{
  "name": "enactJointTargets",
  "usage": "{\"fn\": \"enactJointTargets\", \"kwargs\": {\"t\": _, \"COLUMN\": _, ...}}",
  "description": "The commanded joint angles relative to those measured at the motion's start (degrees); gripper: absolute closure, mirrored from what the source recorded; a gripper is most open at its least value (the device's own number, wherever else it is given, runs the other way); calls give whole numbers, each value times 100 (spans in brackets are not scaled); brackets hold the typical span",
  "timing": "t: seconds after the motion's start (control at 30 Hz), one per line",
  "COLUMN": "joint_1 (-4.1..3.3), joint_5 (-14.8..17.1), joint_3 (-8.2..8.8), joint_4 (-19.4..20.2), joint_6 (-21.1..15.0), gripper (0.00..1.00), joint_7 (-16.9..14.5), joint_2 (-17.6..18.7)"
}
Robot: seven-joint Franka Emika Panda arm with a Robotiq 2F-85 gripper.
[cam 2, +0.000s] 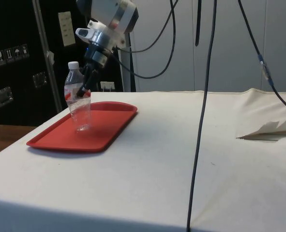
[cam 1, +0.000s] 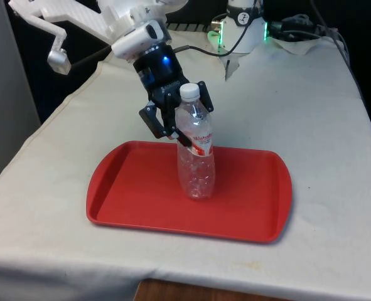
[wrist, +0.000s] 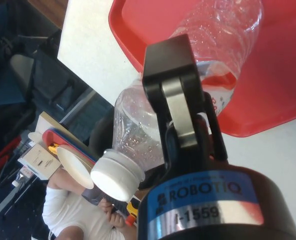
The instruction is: Place the bottle upright on the tray.
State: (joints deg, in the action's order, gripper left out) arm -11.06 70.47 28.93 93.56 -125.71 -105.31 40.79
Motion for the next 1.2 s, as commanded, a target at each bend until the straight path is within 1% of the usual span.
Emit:
{"fn": "enactJointTargets", "kwargs": {"t": 0.0, "joint_1": -11, "joint_5": -6, "joint_3": 0, "joint_4": 0, "joint_6": -17, "gripper": 66, "joint_7": 6, "joint_2": 0}}
{"fn": "enactJointTargets", "kwargs": {"t": 0.07, "joint_1": -17, "joint_5": -6, "joint_3": 0, "joint_4": 0, "joint_6": -17, "gripper": 66, "joint_7": 6, "joint_2": 0}}
{"fn": "enactJointTargets", "kwargs": {"t": 0.17, "joint_1": -23, "joint_5": -6, "joint_3": 6, "joint_4": 0, "joint_6": -17, "gripper": 58, "joint_7": 6, "joint_2": 0}}
{"fn": "enactJointTargets", "kwargs": {"t": 0.2, "joint_1": -23, "joint_5": -6, "joint_3": 6, "joint_4": 0, "joint_6": -17, "gripper": 48, "joint_7": 6, "joint_2": 0}}
{"fn": "enactJointTargets", "kwargs": {"t": 0.27, "joint_1": -23, "joint_5": -6, "joint_3": 6, "joint_4": 0, "joint_6": -23, "gripper": 38, "joint_7": 6, "joint_2": 0}}
{"fn": "enactJointTargets", "kwargs": {"t": 0.3, "joint_1": -11, "joint_5": 0, "joint_3": 0, "joint_4": 0, "joint_6": 0, "gripper": 33, "joint_7": 0, "joint_2": 0}}
{"fn": "enactJointTargets", "kwargs": {"t": 0.33, "joint_1": -23, "joint_5": -6, "joint_3": 6, "joint_4": 0, "joint_6": -23, "gripper": 33, "joint_7": 6, "joint_2": 0}}
{"fn": "enactJointTargets", "kwargs": {"t": 0.47, "joint_1": -23, "joint_5": -6, "joint_3": 6, "joint_4": 0, "joint_6": -23, "gripper": 12, "joint_7": 6, "joint_2": 0}}
{"fn": "enactJointTargets", "kwargs": {"t": 0.5, "joint_1": -23, "joint_5": -6, "joint_3": 6, "joint_4": 0, "joint_6": -23, "gripper": 2, "joint_7": 6, "joint_2": 0}}
{"fn": "enactJointTargets", "kwargs": {"t": 0.57, "joint_1": -23, "joint_5": -6, "joint_3": 6, "joint_4": 6, "joint_6": -23, "gripper": 0, "joint_7": 6, "joint_2": 0}}
{"fn": "enactJointTargets", "kwargs": {"t": 0.63, "joint_1": -11, "joint_5": 0, "joint_3": 0, "joint_4": 0, "joint_6": 0, "gripper": 0, "joint_7": 0, "joint_2": 0}}
{"fn": "enactJointTargets", "kwargs": {"t": 0.67, "joint_1": -23, "joint_5": 0, "joint_3": 0, "joint_4": 0, "joint_6": -23, "gripper": 0, "joint_7": 6, "joint_2": 0}}
{"fn": "enactJointTargets", "kwargs": {"t": 1.17, "joint_1": -11, "joint_5": 6, "joint_3": -6, "joint_4": 0, "joint_6": 6, "gripper": 0, "joint_7": -6, "joint_2": 6}}
